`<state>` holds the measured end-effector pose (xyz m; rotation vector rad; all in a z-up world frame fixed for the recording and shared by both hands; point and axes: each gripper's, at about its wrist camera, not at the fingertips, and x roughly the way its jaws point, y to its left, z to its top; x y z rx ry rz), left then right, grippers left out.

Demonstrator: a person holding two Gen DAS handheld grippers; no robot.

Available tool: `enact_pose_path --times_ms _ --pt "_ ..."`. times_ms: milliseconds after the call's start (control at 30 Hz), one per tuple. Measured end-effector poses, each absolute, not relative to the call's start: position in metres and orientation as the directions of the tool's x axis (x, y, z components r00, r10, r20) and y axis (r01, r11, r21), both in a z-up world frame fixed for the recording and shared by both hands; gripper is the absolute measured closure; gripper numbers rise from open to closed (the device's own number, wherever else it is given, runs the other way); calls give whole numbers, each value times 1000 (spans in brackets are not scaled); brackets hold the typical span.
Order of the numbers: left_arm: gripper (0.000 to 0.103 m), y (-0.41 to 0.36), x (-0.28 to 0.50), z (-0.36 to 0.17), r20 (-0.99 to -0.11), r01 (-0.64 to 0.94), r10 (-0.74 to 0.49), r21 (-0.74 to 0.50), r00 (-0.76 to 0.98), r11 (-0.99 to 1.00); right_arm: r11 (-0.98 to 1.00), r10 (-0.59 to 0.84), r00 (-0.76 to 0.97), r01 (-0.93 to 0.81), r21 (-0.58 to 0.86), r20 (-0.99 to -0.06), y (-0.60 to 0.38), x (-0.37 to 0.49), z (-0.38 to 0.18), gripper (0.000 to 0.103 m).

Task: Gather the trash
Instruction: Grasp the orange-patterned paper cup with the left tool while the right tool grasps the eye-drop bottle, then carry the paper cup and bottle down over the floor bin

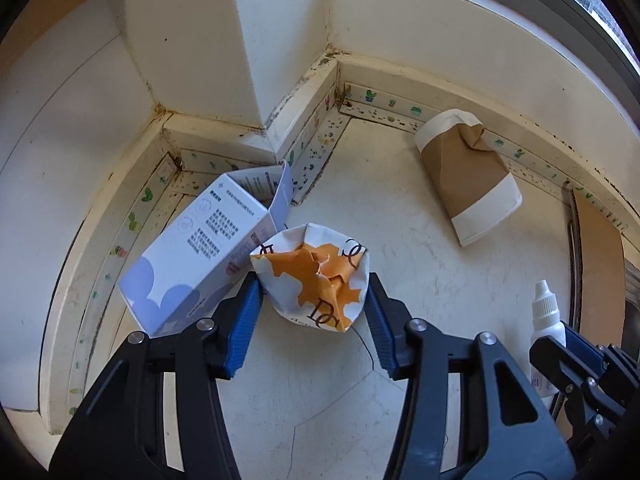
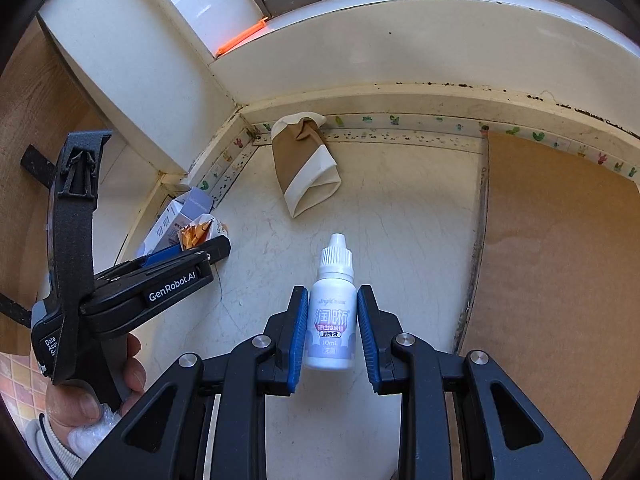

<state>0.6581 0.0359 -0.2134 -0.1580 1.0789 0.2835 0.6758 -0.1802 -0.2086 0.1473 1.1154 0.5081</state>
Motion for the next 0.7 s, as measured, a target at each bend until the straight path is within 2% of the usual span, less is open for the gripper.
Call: enact_pose_path --times_ms 400,700 --pt "56 8 581 -182 -867 -210 96 -10 490 978 865 486 343 -318 387 -804 -187 627 -185 79" --pt "56 2 464 -137 -838 -116 10 -64 545 991 858 499 376 -339 385 -781 -192 520 -145 79"
